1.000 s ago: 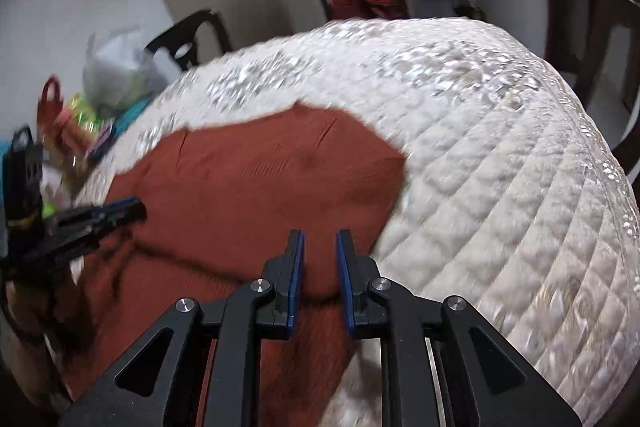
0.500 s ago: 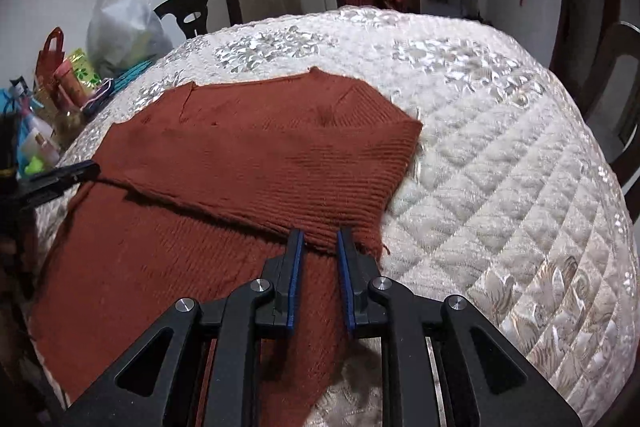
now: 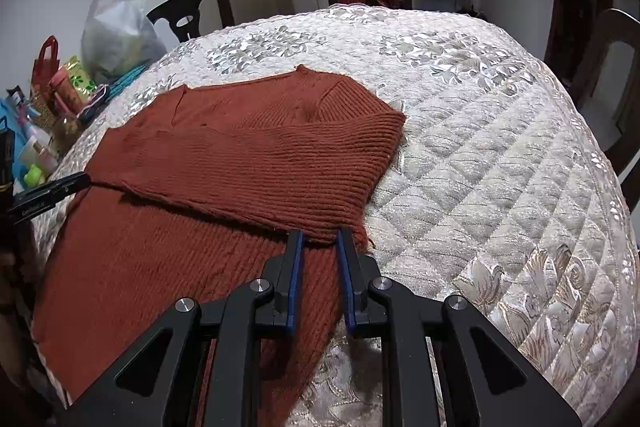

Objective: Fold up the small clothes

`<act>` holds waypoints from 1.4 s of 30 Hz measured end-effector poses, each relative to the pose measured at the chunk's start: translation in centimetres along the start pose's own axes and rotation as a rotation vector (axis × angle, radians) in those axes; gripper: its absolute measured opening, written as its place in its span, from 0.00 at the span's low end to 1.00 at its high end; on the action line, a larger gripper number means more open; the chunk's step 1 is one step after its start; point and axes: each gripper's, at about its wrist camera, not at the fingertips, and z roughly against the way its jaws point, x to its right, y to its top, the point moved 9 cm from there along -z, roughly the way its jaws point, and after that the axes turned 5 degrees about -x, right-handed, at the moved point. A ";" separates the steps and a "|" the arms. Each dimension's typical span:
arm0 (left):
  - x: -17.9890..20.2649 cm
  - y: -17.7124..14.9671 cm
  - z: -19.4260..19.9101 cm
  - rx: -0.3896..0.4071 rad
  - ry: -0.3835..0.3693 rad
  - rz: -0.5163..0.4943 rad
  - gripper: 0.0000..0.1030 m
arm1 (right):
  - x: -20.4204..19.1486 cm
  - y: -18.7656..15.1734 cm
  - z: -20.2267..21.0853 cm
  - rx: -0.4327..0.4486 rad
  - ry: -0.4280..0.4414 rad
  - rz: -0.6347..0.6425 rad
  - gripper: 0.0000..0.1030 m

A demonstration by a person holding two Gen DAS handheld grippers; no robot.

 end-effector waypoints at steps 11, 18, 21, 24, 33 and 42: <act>0.1 -2.6 3.0 0.019 -0.023 0.003 0.34 | -0.5 -2.2 2.8 0.015 0.044 -0.013 0.20; 1.2 -4.8 4.9 0.047 -0.040 -0.019 0.38 | -0.7 -4.1 4.8 0.043 0.089 -0.057 0.25; 1.8 -6.1 5.7 0.055 -0.059 -0.026 0.43 | -1.1 -5.2 5.4 0.045 0.116 -0.066 0.25; 2.0 -7.5 6.1 0.053 -0.079 -0.016 0.45 | -1.5 -6.3 5.6 0.036 0.126 -0.069 0.25; 2.0 -10.4 7.3 0.055 -0.167 0.081 0.51 | -2.6 -9.5 6.2 0.009 0.229 -0.129 0.39; 3.4 -11.4 7.9 0.059 -0.239 0.088 0.51 | -4.7 -12.0 7.1 -0.041 0.425 -0.178 0.39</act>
